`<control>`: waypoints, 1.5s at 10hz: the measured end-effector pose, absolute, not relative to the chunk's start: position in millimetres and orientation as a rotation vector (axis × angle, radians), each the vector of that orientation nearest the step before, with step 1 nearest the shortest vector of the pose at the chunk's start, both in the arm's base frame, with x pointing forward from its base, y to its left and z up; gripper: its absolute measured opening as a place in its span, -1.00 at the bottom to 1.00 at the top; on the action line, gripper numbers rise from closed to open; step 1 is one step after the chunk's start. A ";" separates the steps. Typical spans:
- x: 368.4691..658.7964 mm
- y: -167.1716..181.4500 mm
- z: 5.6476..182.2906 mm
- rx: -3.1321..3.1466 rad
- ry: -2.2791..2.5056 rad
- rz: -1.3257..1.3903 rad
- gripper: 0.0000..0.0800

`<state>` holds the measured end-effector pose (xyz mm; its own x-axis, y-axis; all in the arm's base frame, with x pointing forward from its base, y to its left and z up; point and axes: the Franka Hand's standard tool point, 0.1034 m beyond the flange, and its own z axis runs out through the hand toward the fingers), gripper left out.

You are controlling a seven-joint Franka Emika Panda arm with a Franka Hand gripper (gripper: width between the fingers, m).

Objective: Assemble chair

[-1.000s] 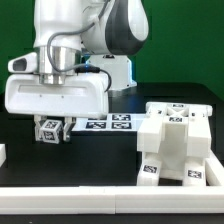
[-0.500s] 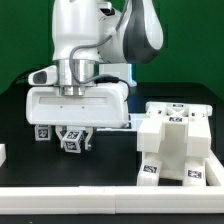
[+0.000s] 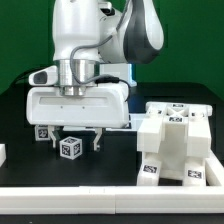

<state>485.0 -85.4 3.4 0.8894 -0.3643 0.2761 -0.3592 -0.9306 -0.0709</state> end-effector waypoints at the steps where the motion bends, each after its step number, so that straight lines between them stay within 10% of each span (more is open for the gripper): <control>1: 484.1 -80.6 2.5 -3.020 0.574 -0.387 0.61; 9: 497.9 -62.5 37.7 -2.888 0.055 0.211 0.62; 15: 534.4 -83.6 43.5 -3.000 -0.452 -0.118 0.62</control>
Offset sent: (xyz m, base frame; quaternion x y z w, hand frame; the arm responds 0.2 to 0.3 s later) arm 0.0257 -0.0210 0.0326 -0.0509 -0.1937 -0.1249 0.9717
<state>534.4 -83.6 43.5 0.9528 0.2893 0.0922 0.2975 -0.9502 -0.0927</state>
